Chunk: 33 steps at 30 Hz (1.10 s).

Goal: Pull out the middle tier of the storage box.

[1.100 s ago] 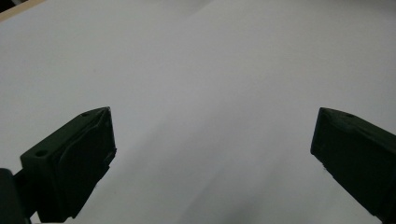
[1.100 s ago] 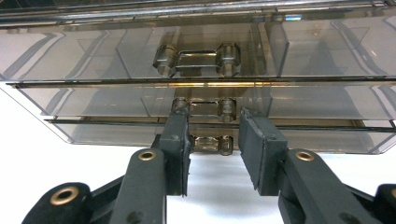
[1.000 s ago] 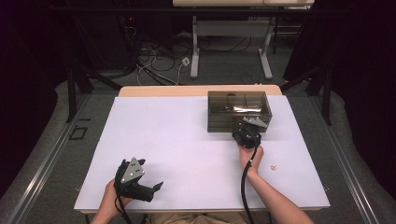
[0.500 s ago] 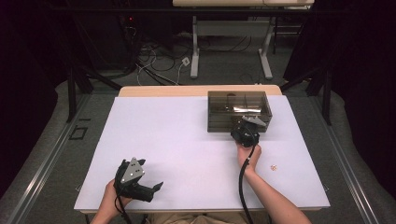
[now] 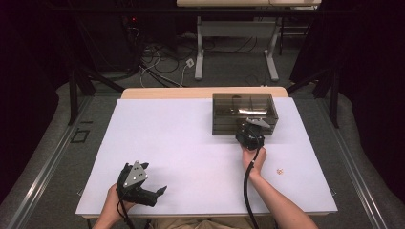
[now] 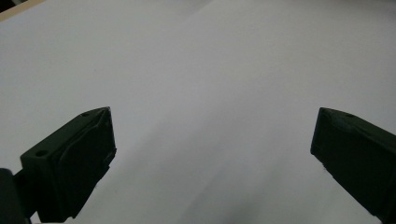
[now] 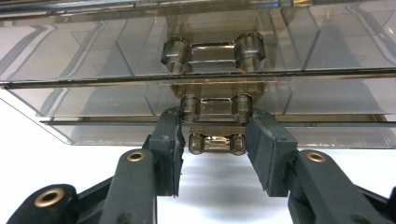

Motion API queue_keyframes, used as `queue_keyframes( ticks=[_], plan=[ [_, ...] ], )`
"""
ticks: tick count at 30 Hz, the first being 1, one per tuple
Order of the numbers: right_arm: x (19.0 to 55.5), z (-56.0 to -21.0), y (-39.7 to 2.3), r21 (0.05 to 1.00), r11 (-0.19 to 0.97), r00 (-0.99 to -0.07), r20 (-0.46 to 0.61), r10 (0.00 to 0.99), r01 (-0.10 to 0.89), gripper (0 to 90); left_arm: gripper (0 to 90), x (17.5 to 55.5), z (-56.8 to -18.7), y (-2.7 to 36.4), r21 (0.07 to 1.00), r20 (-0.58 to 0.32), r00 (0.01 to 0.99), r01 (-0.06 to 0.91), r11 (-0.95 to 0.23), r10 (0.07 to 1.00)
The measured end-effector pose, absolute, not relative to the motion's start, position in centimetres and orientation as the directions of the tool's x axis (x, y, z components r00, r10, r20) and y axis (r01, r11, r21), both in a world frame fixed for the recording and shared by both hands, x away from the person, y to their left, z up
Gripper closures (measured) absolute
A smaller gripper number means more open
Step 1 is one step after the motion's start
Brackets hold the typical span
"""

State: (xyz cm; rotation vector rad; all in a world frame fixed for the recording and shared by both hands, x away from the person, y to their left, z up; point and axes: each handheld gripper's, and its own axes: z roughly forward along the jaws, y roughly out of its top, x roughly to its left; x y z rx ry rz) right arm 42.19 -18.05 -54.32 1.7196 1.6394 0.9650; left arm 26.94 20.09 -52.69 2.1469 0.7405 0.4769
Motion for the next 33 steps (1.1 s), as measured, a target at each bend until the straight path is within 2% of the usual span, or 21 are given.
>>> queue_keyframes(
  ticks=[10,33],
  plan=[
    [41.9,-54.1,-18.2,0.794,-0.113,-0.011,0.149,0.989,0.598,57.4,0.1,26.9,-52.7,20.1,0.787,0.087,0.758,0.346,-0.511,0.647],
    [40.8,-54.0,-18.6,0.787,-0.098,-0.047,0.158,0.986,0.609,57.6,0.1,27.0,-52.7,20.1,0.782,0.088,0.762,0.346,-0.518,0.642]
  ],
)
